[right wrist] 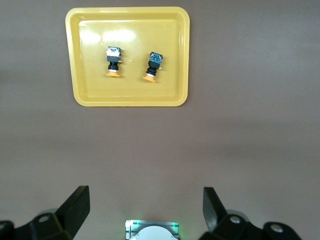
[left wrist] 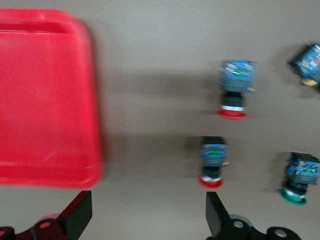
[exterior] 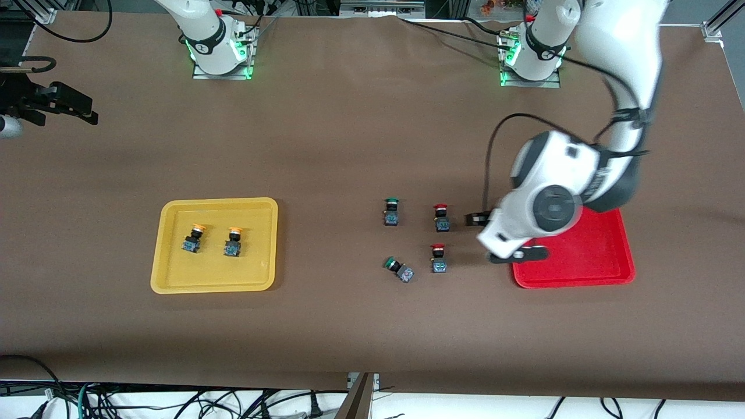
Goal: Place red and yellow buttons in trays
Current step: 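Reach the left gripper to a red-capped button and grasp it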
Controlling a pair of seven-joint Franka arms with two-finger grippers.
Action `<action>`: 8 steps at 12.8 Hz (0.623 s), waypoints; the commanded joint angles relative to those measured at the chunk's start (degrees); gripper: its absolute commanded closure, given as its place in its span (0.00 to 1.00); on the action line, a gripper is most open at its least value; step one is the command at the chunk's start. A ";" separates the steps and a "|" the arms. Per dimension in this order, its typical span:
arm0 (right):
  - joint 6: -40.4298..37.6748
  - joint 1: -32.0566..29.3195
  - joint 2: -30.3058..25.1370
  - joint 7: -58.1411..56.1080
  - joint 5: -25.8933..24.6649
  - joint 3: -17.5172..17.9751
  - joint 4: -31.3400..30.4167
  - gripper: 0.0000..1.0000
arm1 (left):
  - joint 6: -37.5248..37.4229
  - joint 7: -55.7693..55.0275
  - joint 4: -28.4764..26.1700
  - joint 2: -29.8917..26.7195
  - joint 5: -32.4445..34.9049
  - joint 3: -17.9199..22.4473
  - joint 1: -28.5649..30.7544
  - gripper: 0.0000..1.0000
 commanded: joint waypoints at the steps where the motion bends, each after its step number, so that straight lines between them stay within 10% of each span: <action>1: -0.60 -0.57 -0.20 0.16 0.13 0.52 0.25 0.00 | 5.30 -0.42 1.56 5.58 0.94 0.93 -4.85 0.00; 8: -0.51 -0.57 -0.20 0.16 0.13 0.52 0.25 0.00 | 7.35 12.31 -0.37 9.18 0.95 0.57 -7.78 0.05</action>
